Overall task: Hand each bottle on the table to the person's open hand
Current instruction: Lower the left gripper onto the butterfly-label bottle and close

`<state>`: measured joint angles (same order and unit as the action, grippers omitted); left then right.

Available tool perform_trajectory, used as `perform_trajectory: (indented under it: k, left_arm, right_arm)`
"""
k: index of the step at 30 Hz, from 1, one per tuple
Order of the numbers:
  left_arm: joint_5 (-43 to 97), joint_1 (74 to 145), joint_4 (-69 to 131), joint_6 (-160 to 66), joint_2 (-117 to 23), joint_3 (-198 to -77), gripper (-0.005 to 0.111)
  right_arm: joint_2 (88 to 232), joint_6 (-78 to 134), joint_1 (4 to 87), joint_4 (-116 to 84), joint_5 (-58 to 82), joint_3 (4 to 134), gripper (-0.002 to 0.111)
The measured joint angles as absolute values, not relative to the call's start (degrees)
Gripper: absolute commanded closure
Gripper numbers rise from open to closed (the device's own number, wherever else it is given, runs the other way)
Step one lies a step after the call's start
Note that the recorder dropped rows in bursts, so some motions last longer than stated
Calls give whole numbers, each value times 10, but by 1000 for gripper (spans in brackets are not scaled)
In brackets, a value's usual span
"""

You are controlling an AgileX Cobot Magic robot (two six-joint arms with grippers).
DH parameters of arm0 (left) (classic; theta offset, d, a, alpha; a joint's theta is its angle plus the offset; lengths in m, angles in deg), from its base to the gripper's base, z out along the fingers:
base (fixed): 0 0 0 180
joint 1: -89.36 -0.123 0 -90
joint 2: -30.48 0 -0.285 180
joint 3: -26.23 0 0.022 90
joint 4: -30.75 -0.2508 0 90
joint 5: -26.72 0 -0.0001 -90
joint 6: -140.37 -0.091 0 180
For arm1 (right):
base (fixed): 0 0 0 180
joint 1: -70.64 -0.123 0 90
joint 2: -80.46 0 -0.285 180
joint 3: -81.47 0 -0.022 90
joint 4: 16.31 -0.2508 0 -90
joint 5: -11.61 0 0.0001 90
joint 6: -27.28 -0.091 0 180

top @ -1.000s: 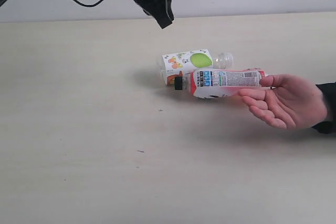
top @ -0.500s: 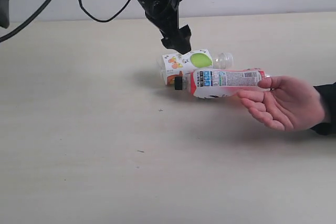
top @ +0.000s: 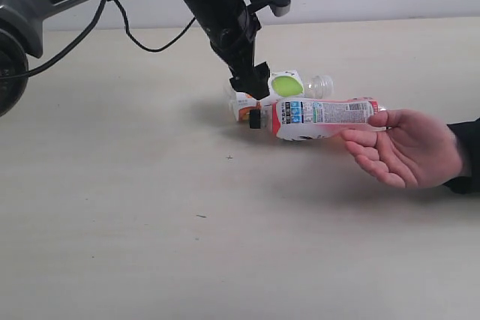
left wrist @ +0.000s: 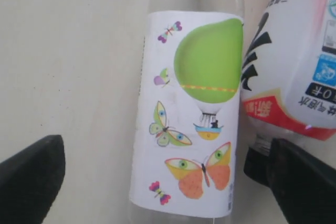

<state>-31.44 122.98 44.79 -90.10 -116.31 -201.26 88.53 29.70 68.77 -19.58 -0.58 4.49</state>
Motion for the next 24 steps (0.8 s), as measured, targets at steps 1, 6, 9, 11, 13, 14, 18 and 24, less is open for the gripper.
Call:
perform_trajectory:
  k: [1, 6, 9, 11, 13, 14, 18, 24]
  left_arm:
    - [-314, 1230, 448, -901, -1165, -2013, 2]
    - [-314, 1230, 448, -907, -1169, -2013, 2]
    - [-314, 1230, 449, -912, -1169, -2013, 2]
    - [-310, 1230, 450, -913, -1169, -2013, 2]
    - [-307, 1230, 450, -914, -1169, -2013, 2]
    - [-306, 1230, 454, -916, -1169, -2013, 2]
    - [-304, 1230, 469, -921, -1169, -2013, 2]
    - [-302, 1230, 475, -925, -1169, -2013, 2]
  right_arm:
    - [885, 297, 688, -196, -6, 45, 108]
    - [885, 297, 688, -196, -6, 45, 108]
    - [885, 297, 688, -196, -6, 45, 108]
    - [885, 297, 688, -196, -6, 45, 108]
    - [885, 297, 688, -196, -6, 45, 108]
    - [885, 297, 688, -196, -6, 45, 108]
    - [885, 297, 688, -196, -6, 45, 108]
    - [885, 297, 688, -196, -6, 45, 108]
